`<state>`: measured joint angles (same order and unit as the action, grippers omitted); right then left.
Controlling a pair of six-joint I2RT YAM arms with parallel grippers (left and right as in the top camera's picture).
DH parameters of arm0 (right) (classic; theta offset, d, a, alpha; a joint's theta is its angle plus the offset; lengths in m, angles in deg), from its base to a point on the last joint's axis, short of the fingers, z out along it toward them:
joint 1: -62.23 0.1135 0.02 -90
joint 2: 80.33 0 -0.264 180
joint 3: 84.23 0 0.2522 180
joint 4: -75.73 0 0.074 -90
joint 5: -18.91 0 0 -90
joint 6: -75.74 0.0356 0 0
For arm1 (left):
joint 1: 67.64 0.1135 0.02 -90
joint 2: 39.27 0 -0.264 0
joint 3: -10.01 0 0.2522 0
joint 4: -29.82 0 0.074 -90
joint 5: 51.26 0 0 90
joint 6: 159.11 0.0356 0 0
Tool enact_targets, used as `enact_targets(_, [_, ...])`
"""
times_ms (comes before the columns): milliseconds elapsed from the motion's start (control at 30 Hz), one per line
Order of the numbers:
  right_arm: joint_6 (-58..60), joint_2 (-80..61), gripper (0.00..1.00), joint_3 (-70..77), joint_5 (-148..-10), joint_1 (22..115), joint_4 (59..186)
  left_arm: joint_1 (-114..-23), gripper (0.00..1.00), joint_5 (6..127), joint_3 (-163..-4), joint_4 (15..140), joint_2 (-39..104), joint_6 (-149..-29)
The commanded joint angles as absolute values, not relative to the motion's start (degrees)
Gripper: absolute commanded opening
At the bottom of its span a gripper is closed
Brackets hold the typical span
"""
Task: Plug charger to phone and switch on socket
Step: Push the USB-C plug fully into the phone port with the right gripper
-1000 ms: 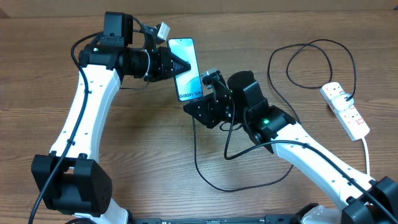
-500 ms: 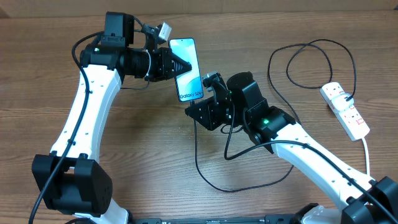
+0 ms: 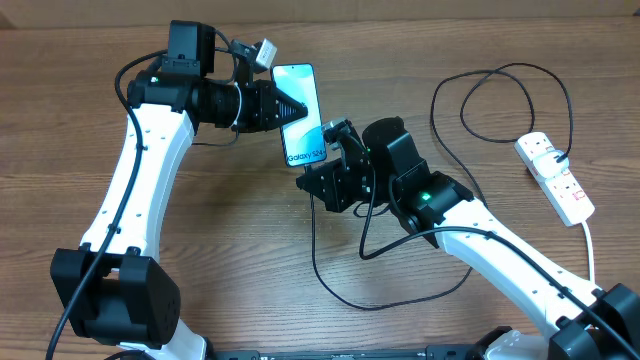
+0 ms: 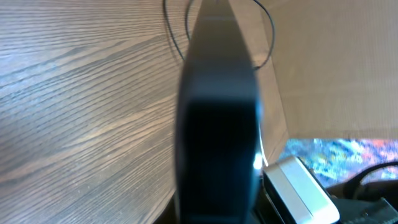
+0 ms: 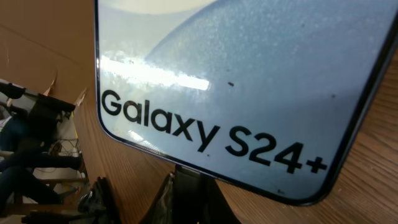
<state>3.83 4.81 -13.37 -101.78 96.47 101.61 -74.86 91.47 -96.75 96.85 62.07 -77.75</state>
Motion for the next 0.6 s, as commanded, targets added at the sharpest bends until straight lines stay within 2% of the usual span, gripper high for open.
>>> enact_targets(0, [3.5,4.6,0.04,-12.2,-99.0,95.9,99.1,-76.5,0.04,99.4,-96.7,99.4,61.7,-69.7])
enact_targets(567, [3.7,4.6,0.04,-7.6,-93.3,95.9,99.7,-77.5,0.05,99.7,-96.7,103.3,61.7,-67.3])
